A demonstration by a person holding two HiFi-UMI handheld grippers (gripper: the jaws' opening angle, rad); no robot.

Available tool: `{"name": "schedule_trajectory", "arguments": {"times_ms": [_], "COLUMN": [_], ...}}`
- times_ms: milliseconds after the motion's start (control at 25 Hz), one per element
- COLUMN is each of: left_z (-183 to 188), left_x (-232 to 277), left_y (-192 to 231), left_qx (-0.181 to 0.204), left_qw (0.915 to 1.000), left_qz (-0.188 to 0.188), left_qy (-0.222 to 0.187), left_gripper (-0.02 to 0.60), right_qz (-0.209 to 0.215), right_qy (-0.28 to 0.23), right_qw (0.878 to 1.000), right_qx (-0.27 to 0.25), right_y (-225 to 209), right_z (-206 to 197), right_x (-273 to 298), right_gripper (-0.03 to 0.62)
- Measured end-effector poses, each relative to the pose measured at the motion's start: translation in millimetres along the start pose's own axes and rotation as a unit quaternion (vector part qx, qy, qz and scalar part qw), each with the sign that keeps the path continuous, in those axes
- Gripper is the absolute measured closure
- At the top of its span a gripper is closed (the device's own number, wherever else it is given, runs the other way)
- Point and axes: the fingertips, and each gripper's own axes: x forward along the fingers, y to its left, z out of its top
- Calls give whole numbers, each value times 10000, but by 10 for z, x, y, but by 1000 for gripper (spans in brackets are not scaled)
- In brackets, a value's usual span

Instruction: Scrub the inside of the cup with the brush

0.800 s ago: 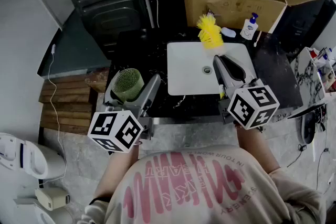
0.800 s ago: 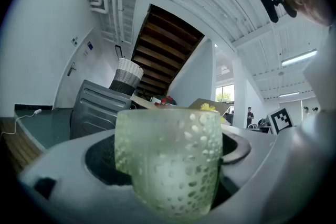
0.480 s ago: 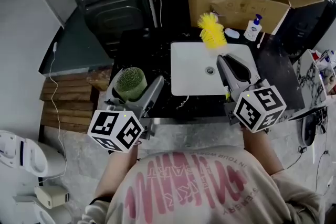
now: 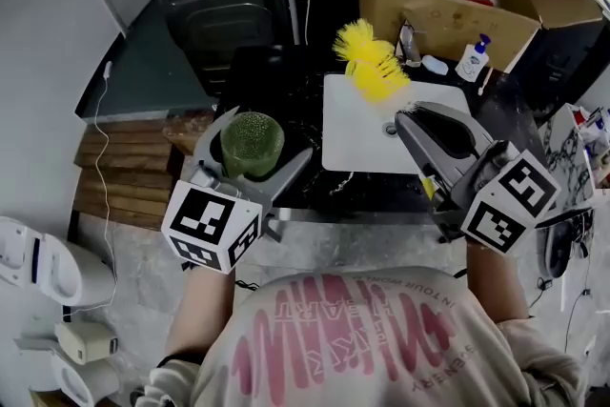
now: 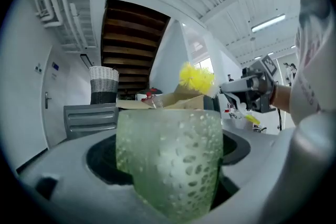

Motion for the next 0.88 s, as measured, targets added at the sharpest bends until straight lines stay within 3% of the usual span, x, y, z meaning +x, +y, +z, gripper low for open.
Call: {"name": "schedule_trajectory", "arguments": {"times_ms": [240,880], "left_z": [-59,-195], "left_x": [-24,-66], "left_y": [-137,-222], "left_qx": [523,657], "left_qw": [9981,9958], "left_qz": [-140,-337], "left_qy": [289,540], "left_gripper": [140,137], "right_qz": [656,1143], "right_qy": [362,1332], "right_qw": [9962,9769], "right_qx": [-434,-1221], "right_y": [397,678], "right_z": [17,-289], "right_x": [22,24], "right_gripper": [537,537]}}
